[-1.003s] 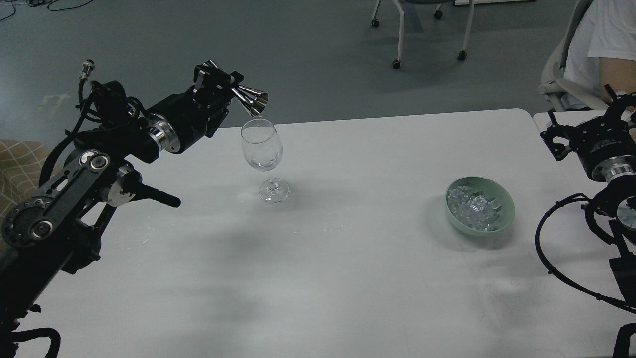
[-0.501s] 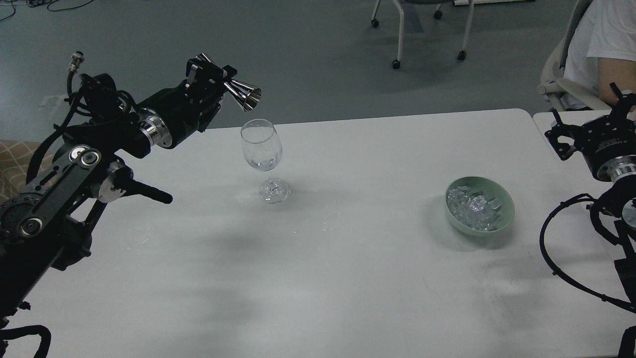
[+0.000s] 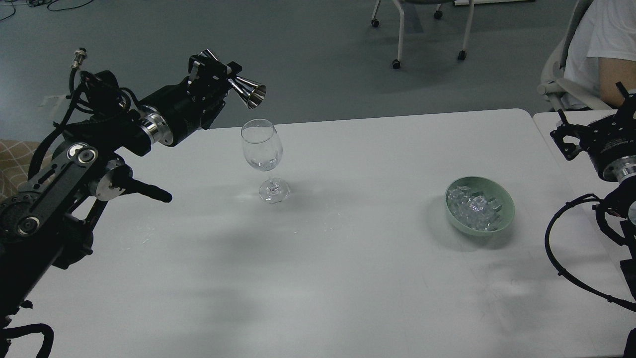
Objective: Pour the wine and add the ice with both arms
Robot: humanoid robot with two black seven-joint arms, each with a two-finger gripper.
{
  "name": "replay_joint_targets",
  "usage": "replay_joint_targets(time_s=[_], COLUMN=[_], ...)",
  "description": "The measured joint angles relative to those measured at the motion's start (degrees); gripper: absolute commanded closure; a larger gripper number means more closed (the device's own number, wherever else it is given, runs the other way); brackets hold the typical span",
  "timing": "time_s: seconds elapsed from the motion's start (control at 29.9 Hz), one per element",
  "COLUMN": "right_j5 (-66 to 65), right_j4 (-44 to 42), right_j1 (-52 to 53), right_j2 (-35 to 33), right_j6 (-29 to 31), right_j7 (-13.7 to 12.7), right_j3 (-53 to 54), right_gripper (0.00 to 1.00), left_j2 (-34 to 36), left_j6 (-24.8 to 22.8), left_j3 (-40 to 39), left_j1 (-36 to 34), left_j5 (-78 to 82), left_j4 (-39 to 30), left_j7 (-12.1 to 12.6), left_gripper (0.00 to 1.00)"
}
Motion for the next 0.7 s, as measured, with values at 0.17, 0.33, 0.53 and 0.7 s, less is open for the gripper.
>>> replay_joint_targets(time_s=[0.17,0.33,0.53,0.7], right_j5=[0.0,0.0,0.0,0.0], right_j4=[0.05,-0.13,-0.17,-0.17], right_j1=[-0.29,-0.48,-0.48,-0.47], right_j2=[-0.08,0.27,0.43,0.42], right_j6=[-0.04,-0.03,0.04,0.03], right_j7=[0.0,0.0,0.0,0.0], right_j3=[0.11,0.12,0.07,0.02], right_gripper=[0.0,0.0,0.0,0.0], left_j2=[0.62,0.79,1.04,0.87], left_j6=[-0.24,-0.26,-0.15,-1.4], left_j3=[-3.51,-9.78,-15.54,-19.54], left_j1=[0.86,2.67,6.08,13.4], left_j5=[-9.14,-15.71,-25.5,-36.5], left_j4=[-0.01,-0.18,2.48,3.56], left_j7=[0.0,0.59,0.94,0.15], left_gripper=[1.0,1.0,1.0,1.0])
